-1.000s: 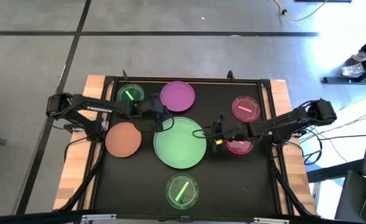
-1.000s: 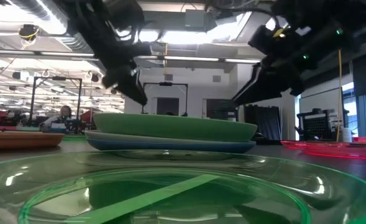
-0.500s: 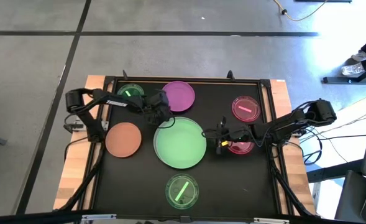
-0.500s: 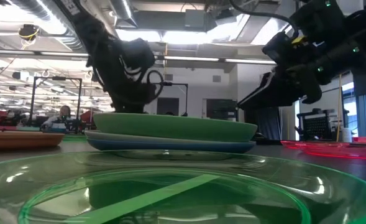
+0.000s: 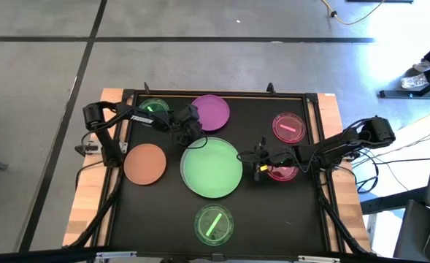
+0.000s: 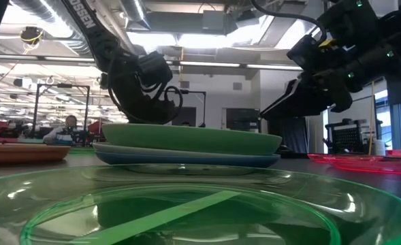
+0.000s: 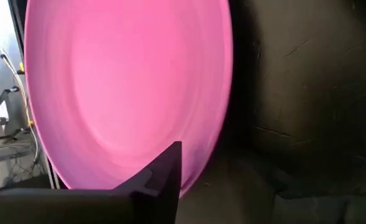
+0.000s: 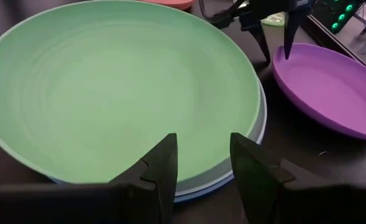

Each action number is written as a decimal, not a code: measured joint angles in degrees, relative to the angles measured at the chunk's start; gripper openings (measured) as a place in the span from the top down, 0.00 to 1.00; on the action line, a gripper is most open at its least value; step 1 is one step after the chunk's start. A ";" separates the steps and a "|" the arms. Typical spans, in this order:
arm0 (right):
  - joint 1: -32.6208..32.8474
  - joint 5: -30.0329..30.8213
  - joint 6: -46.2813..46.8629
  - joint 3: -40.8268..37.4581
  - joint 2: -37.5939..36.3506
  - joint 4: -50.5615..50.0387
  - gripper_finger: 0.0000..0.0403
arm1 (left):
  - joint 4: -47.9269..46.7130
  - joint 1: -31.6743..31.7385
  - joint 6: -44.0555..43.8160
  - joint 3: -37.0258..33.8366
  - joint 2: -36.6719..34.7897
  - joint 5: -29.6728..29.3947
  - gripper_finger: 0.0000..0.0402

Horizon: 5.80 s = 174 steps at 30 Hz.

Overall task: Stack plastic plates
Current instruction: Stack the pink plate on top of the green plate, then stack the orange plate on top of the pink plate

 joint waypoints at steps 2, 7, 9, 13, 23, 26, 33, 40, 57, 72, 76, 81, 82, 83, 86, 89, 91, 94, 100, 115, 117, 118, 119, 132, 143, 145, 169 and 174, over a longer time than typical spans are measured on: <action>0.00 0.00 0.00 0.00 0.00 -0.09 0.66 | 0.04 0.00 -0.68 0.00 0.02 0.40 0.78; 0.00 0.02 1.14 0.00 0.00 -0.06 0.66 | 0.14 -0.13 -0.80 0.00 0.04 0.22 0.94; 0.00 0.02 1.38 0.00 0.00 -0.04 0.66 | 0.72 -0.11 -0.84 0.02 0.02 -0.58 0.98; 0.00 0.04 1.44 0.00 0.00 -0.22 0.66 | 0.42 -0.81 -1.21 -0.09 0.00 -5.10 0.97; 0.00 0.07 1.44 0.02 0.00 -0.60 0.66 | -0.51 -5.29 -2.81 -0.09 -7.11 -9.05 0.98; 0.00 0.07 1.44 0.02 0.00 -0.58 0.66 | -1.15 -7.66 -3.48 -0.09 -11.06 -10.41 0.97; 0.00 0.09 2.30 0.02 0.00 -0.60 0.66 | -4.55 -14.68 -15.96 -0.09 -19.50 -6.48 0.97; 0.00 0.39 2.34 0.04 0.00 -0.60 0.66 | -4.74 -23.38 -31.27 -0.09 -21.84 3.51 0.97; 0.00 0.50 2.36 0.04 0.00 -0.53 0.66 | -4.00 -41.31 -44.54 -0.09 -17.46 8.35 0.97; 0.02 0.48 2.73 0.04 0.00 -0.72 0.66 | -4.04 -41.65 -46.28 -0.09 -15.30 6.10 0.80; 0.00 0.48 2.75 0.04 0.00 -1.05 0.66 | -4.20 -41.57 -47.82 -0.09 -15.51 6.13 0.73; 0.00 0.48 2.76 0.04 0.00 -2.17 0.66 | -6.76 -42.48 -53.96 -0.07 -17.63 6.07 0.66; 0.00 0.48 2.76 0.04 0.00 -2.19 0.66 | -7.88 -42.98 -55.08 -0.07 -18.23 6.09 0.65; 0.00 0.48 2.76 0.04 0.00 -2.16 0.66 | -8.51 -43.41 -56.23 -0.07 -18.88 6.16 0.65; 0.01 0.48 2.78 0.04 0.00 -2.13 0.66 | -13.09 -45.18 -60.85 -0.02 -21.06 6.43 0.64; 0.00 0.48 2.75 0.04 0.00 -2.13 0.66 | -18.94 -47.24 -68.88 -0.02 -22.58 6.56 0.65; 0.00 0.49 2.75 0.04 0.00 -2.08 0.66 | -23.17 -48.55 -76.35 -0.02 -23.47 6.61 0.66; 0.02 0.48 2.76 0.04 0.00 -1.95 0.66 | -31.41 -50.19 -87.10 -0.01 -24.22 8.44 0.67; 0.00 0.48 2.75 0.04 0.00 -1.73 0.66 | -45.38 -53.01 -104.51 -0.02 -24.20 10.89 0.70; 0.00 0.48 2.73 0.04 0.00 -1.83 0.66 | -52.33 -55.25 -114.46 -0.04 -22.50 8.85 0.73; 0.00 0.50 2.73 0.04 0.00 -1.92 0.66 | -52.33 -55.25 -113.60 -0.08 -21.30 8.71 0.73; 0.00 0.50 2.73 0.04 0.00 -1.94 0.66 | -52.35 -55.23 -113.33 -0.09 -20.71 8.54 0.73; 0.00 0.48 2.73 0.04 0.00 -2.05 0.66 | -52.40 -55.23 -113.11 -0.09 -20.11 8.12 0.73; 0.00 0.48 2.75 0.04 0.00 -2.11 0.66 | -52.26 -55.21 -112.81 -0.09 -11.33 7.81 0.73; 0.00 0.49 2.75 0.02 0.00 -2.08 0.66 | -52.16 -54.66 -110.28 0.05 -7.47 7.95 0.91; 0.00 0.50 2.75 0.00 0.00 -2.08 0.66 | -52.69 -54.67 -110.27 -0.07 -7.67 7.27 0.97; 0.01 0.52 3.78 0.00 0.00 -2.11 0.66 | -59.50 -55.19 -87.50 24.30 -7.72 -18.68 0.97; 0.00 0.52 3.80 0.00 0.00 -2.11 0.66 | -41.64 -54.37 -71.25 23.00 -7.72 -17.45 0.97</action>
